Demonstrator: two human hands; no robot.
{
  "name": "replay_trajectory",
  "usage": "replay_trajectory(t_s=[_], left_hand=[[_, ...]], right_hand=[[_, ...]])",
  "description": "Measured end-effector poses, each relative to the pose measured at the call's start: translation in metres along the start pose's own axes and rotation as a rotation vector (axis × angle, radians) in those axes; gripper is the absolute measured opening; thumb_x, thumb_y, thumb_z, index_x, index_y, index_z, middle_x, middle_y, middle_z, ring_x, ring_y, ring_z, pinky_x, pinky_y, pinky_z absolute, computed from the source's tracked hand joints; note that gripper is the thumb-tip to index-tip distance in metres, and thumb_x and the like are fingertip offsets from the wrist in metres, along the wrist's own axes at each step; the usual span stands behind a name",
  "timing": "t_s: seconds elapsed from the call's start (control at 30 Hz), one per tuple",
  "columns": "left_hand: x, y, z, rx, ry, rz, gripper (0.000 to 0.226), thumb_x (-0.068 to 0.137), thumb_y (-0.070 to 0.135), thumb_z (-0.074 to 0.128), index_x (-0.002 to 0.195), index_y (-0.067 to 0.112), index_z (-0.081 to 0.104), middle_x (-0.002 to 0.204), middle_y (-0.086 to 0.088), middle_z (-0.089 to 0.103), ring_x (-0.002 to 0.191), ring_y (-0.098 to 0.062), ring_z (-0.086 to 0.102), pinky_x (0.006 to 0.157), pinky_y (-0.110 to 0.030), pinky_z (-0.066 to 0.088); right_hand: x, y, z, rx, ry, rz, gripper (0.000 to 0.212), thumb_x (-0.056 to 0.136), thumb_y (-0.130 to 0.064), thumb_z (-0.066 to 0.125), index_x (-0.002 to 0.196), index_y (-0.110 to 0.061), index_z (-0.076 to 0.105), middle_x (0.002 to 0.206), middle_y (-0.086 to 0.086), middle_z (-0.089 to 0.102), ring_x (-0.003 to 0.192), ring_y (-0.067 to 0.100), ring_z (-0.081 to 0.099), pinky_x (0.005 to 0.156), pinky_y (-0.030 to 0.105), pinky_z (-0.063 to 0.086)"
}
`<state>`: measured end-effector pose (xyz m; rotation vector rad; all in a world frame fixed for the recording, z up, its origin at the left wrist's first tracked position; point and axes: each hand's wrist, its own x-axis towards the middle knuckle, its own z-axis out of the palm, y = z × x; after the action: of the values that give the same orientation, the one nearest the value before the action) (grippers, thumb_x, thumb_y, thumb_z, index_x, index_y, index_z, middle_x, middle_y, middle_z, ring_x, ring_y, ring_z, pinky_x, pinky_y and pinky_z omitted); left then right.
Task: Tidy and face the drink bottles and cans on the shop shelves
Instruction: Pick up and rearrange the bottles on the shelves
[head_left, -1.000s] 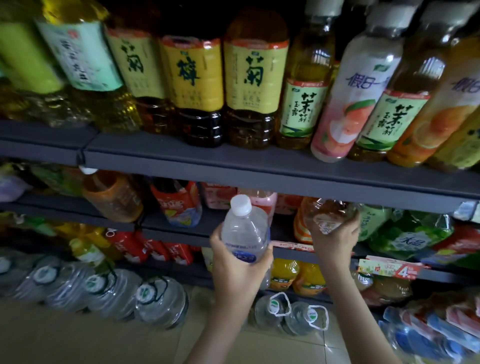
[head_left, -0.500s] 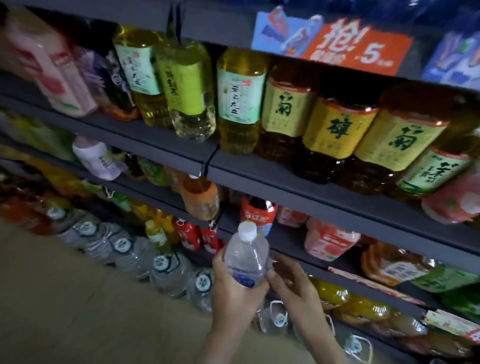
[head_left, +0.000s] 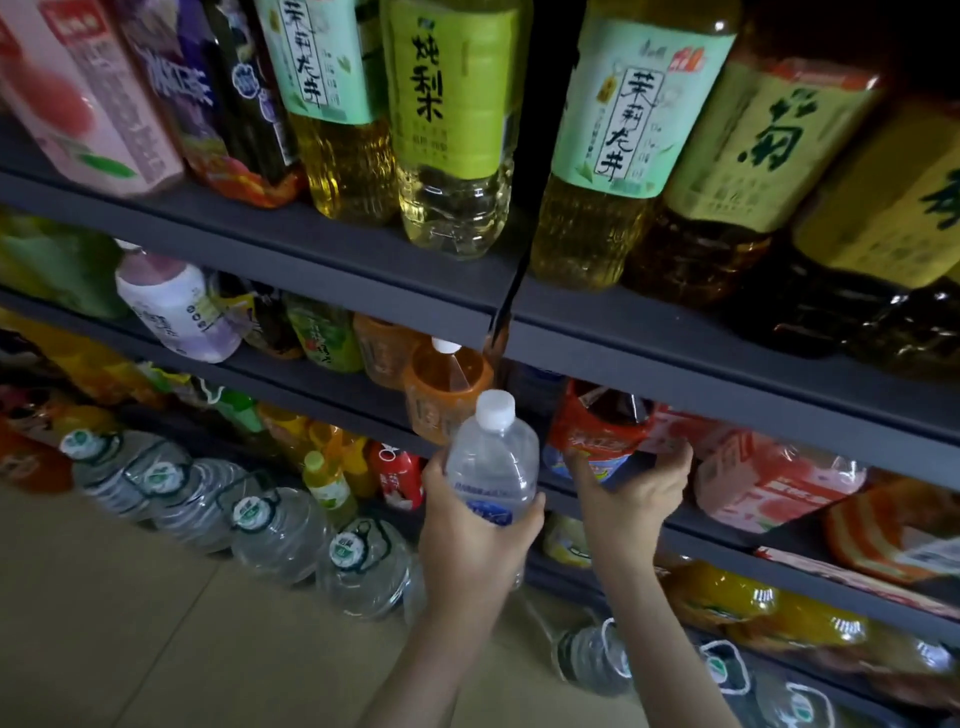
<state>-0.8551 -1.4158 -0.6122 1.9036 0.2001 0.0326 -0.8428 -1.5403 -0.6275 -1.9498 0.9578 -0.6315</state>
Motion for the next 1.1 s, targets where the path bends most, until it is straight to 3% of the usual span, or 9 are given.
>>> replay_trajectory(t_s=[0.23,0.43,0.5,0.63,0.7,0.77,0.87,1.0,1.1], left_hand=[[0.009,-0.022,0.028,-0.076,0.061,0.051,0.091,0.056,0.027,0.088,0.130,0.024,0.036,0.101,0.019,0.050,0.092,-0.005,0.054,0.060,-0.001,0.039],[0.015,-0.029,0.039,-0.128,0.177,0.271,0.091,0.055,0.024,0.089,0.127,0.026,0.034,0.116,0.011,0.051,0.103,0.003,0.052,0.079,-0.002,0.043],[0.019,-0.027,0.047,-0.151,0.184,0.345,0.091,0.056,0.024,0.088,0.129,0.022,0.034,0.118,0.009,0.051,0.102,0.007,0.050,0.080,0.000,0.041],[0.033,-0.030,0.068,-0.166,0.221,0.523,0.091,0.056,0.020,0.089,0.131,0.010,0.037,0.114,0.018,0.048,0.102,0.020,0.044,0.079,0.006,0.034],[0.042,-0.036,0.078,-0.170,0.233,0.567,0.090,0.057,0.021,0.089,0.131,0.008,0.038,0.113,0.014,0.050,0.105,0.010,0.047,0.078,0.006,0.034],[0.053,-0.044,0.087,-0.186,0.230,0.576,0.092,0.059,0.024,0.088,0.134,0.011,0.036,0.120,0.006,0.053,0.109,-0.004,0.052,0.078,0.000,0.038],[0.068,-0.054,0.101,-0.217,0.261,0.605,0.091,0.062,0.027,0.086,0.136,0.012,0.035,0.119,0.008,0.050,0.106,-0.004,0.050,0.079,-0.005,0.036],[0.086,-0.059,0.115,-0.198,0.307,0.694,0.095,0.070,0.035,0.080,0.142,0.006,0.025,0.135,-0.007,0.043,0.123,-0.017,0.045,0.101,-0.025,0.040],[0.092,-0.066,0.122,-0.072,0.330,0.793,0.095,0.081,0.045,0.064,0.147,0.004,0.011,0.149,-0.016,0.025,0.138,-0.026,0.025,0.111,-0.029,0.021]], right_hand=[[0.027,0.007,0.034,0.150,0.149,-0.089,0.120,0.055,-0.034,0.089,0.145,-0.003,0.015,0.140,0.021,0.031,0.127,0.039,0.030,0.104,0.049,0.030],[0.027,0.042,0.014,0.294,0.087,-0.249,0.107,0.067,-0.021,0.084,0.146,-0.006,0.015,0.138,-0.001,0.024,0.127,0.004,0.018,0.108,0.023,0.017],[0.029,0.046,0.012,0.300,0.073,-0.306,0.102,0.068,-0.018,0.083,0.145,-0.003,0.018,0.137,-0.001,0.027,0.127,0.005,0.020,0.105,0.016,0.016],[0.042,0.047,0.015,0.250,0.062,-0.458,0.091,0.070,-0.026,0.081,0.141,-0.002,0.030,0.139,0.016,0.038,0.129,0.025,0.030,0.106,0.029,0.024],[0.052,0.046,0.017,0.205,0.029,-0.553,0.085,0.073,-0.033,0.078,0.140,-0.003,0.035,0.139,0.016,0.041,0.130,0.024,0.030,0.107,0.034,0.026],[0.061,0.049,0.018,0.187,-0.019,-0.617,0.082,0.076,-0.037,0.075,0.141,-0.005,0.035,0.142,0.012,0.040,0.133,0.023,0.030,0.107,0.031,0.025],[0.073,0.062,0.023,0.202,-0.017,-0.706,0.082,0.075,-0.034,0.076,0.141,-0.008,0.034,0.141,0.009,0.039,0.132,0.020,0.032,0.104,0.022,0.023],[0.075,0.086,0.036,0.302,-0.051,-0.680,0.091,0.073,-0.036,0.078,0.144,-0.016,0.026,0.140,0.003,0.037,0.130,0.017,0.034,0.106,0.029,0.030],[0.077,0.097,0.044,0.367,-0.097,-0.603,0.087,0.068,-0.044,0.079,0.138,-0.016,0.035,0.128,0.002,0.049,0.118,0.019,0.048,0.100,0.041,0.043]])
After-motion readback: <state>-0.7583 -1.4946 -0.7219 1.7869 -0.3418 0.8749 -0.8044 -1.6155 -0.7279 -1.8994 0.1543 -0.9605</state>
